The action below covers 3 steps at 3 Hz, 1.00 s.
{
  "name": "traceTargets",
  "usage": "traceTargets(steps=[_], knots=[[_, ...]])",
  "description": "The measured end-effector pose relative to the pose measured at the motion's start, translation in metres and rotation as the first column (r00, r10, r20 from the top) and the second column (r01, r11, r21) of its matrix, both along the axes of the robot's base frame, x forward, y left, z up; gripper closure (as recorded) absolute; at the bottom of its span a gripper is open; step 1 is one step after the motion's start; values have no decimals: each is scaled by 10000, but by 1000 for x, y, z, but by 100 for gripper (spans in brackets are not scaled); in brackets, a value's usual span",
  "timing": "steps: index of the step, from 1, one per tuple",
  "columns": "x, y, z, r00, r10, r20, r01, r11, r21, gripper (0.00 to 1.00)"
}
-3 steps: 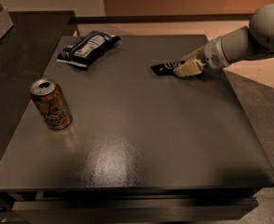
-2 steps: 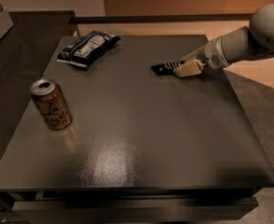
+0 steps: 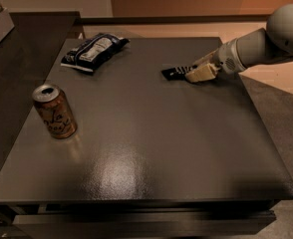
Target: Pick rxbar chocolate
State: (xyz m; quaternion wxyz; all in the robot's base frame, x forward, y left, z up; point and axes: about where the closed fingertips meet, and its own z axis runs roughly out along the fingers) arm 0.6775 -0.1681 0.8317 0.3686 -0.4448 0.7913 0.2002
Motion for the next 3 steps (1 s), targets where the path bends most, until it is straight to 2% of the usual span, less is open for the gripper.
traceTargets(steps=[1,2,3], knots=[[-1,7,14,9999,-10,172,0,9982,603,100],[-13,17,42,9964,315,782,-402,9929,1119,100],[-31,26,62,9857,862,1447,-1020,9891,1059,82]])
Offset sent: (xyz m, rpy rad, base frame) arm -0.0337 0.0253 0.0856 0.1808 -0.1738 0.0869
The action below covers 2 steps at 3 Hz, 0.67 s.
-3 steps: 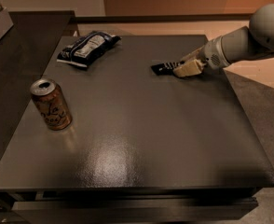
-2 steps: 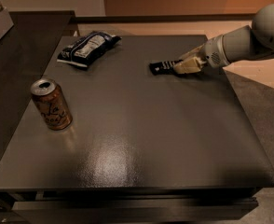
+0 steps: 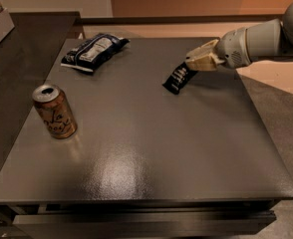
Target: Pick rxbar chocolate
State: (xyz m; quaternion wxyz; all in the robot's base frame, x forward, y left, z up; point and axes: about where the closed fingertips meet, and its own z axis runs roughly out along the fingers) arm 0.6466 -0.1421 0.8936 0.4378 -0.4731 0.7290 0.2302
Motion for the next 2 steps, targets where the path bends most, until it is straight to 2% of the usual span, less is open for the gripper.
traceTargets(steps=[1,2], knots=[[-11,5,9,9989,361,304,-361,9993,25,59],[-21,10,15,9970,661,390,-664,9978,64,36]])
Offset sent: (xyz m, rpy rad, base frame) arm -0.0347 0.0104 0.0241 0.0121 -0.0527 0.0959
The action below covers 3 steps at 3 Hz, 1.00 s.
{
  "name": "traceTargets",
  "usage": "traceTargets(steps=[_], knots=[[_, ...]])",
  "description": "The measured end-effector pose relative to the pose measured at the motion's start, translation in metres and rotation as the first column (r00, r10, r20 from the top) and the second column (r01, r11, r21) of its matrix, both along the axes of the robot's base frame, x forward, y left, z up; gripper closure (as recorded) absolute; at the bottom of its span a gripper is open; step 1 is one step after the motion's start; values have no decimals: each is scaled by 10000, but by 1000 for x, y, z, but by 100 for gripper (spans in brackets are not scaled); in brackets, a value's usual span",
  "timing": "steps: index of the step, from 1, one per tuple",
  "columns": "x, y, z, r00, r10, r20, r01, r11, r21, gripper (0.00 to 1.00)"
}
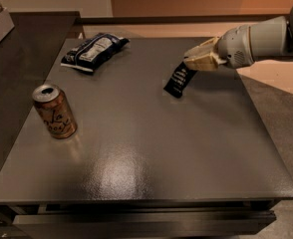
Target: Pick rxbar chocolate
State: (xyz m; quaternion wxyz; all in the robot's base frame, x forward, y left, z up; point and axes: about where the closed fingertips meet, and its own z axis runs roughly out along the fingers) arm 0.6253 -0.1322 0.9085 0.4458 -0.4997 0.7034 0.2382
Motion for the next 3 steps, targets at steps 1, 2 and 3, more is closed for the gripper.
traceTargets(steps=[1,2,3], knots=[[-12,11,8,9988,480,74,-480,9988,71,13],[-19,19,14,9948,1008,148,-1011,9947,197,0],[-19,19,14,9948,1010,148,-1013,9947,198,0]])
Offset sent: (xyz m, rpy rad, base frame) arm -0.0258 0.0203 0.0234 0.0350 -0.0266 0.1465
